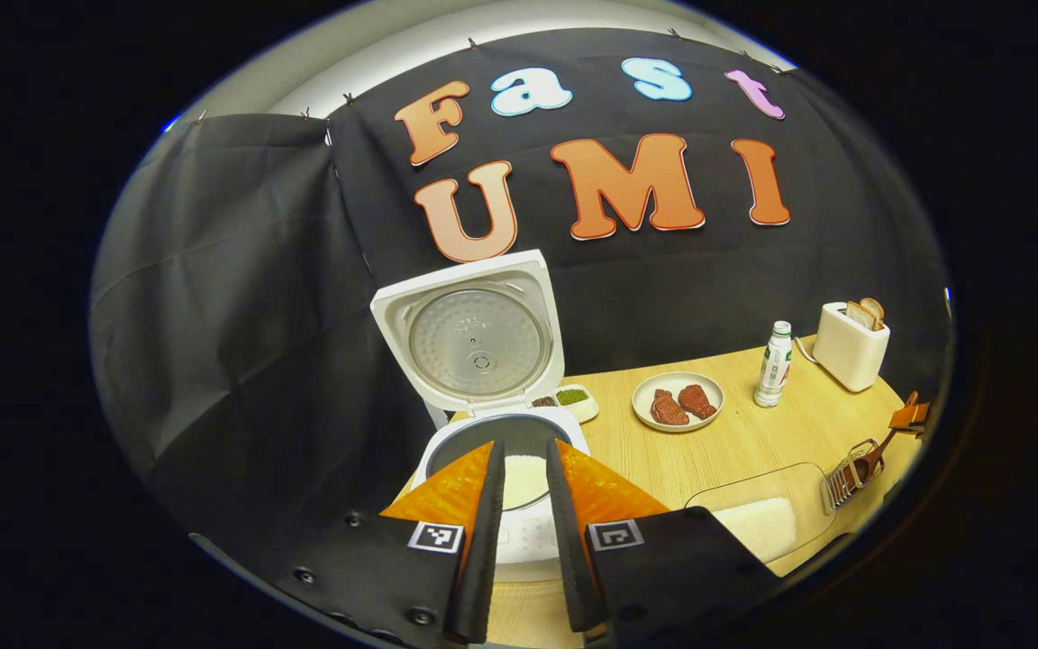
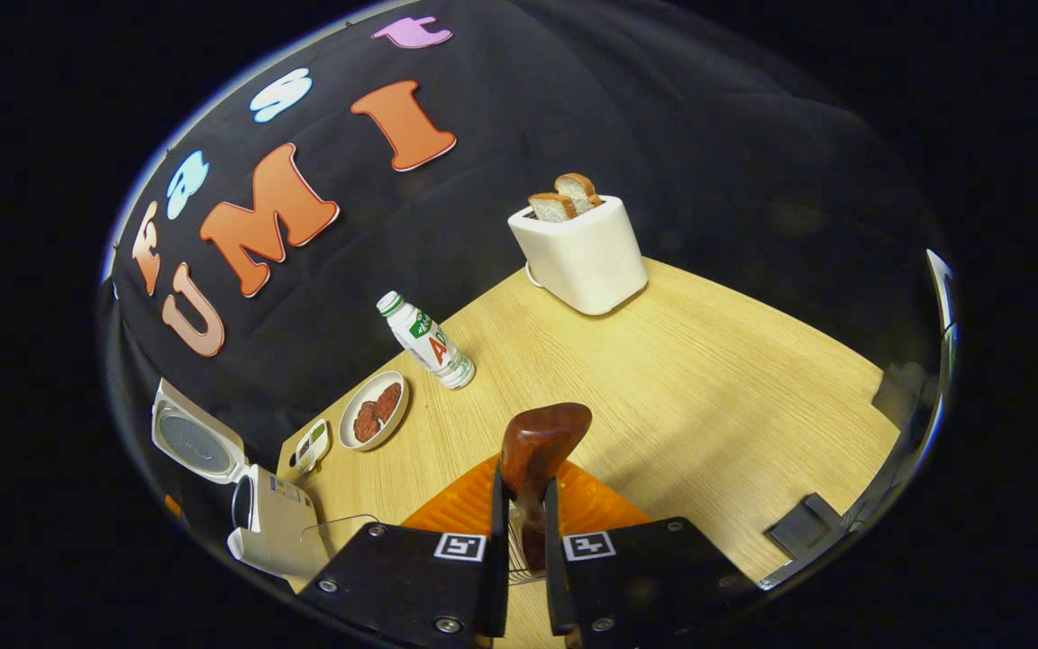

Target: Close the left gripper, press the button to open the rice cooker; take a wooden spoon from the chopstick holder with the right hand, scoop a spoonful of rice and pour it into the rice cooker, then put the wooden spoon back into the chopstick holder.

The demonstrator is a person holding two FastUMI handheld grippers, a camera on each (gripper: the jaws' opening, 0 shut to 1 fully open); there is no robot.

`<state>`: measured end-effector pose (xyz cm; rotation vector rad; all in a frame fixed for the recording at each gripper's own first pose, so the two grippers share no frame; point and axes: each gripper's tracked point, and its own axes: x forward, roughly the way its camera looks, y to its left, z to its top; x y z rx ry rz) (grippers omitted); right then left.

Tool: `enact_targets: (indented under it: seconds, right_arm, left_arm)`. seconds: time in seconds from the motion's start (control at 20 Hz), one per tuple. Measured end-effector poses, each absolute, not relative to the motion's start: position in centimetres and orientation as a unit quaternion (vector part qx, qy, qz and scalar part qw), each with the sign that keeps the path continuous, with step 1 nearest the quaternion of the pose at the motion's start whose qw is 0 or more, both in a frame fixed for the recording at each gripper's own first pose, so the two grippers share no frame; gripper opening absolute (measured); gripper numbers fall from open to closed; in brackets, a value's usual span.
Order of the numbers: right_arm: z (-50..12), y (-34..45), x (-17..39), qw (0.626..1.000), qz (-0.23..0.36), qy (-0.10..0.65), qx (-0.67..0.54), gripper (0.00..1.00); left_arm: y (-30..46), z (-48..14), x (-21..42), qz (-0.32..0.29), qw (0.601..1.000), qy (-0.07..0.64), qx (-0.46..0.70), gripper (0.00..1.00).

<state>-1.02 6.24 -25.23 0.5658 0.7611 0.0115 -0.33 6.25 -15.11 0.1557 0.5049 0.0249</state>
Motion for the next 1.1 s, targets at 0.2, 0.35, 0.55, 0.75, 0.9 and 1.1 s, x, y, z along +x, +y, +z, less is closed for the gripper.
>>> enact_targets:
  seconds: [0.2,0.35,0.55,0.75,0.9,1.1]
  right_arm:
    - [-24.8,6.6,-1.1,0.896,0.002,0.366,0.253,0.11]
    - [-23.4,6.8,-0.9,0.903,0.004,0.358,0.237,0.10]
    - [-19.1,6.7,-1.1,0.919,0.014,0.323,0.227,0.10]
    - [-13.7,6.8,-1.1,0.932,0.034,0.272,0.235,0.10]
    - [-10.3,8.3,-1.4,0.937,0.059,0.238,0.248,0.10]
    - [-8.2,11.7,-2.6,0.938,0.097,0.219,0.248,0.09]
  left_arm:
    - [6.4,-15.2,-0.2,0.005,0.965,0.249,0.075,0.36]
    - [6.8,-15.0,0.0,0.005,0.967,0.244,0.072,0.36]
    - [6.7,-15.6,-0.3,-0.007,0.967,0.250,0.053,0.37]
    - [6.3,-14.6,0.0,-0.022,0.971,0.235,0.033,0.52]
    - [6.5,-14.2,0.3,-0.020,0.973,0.227,0.026,0.66]
    - [6.5,-13.6,0.4,-0.028,0.975,0.221,0.001,0.83]
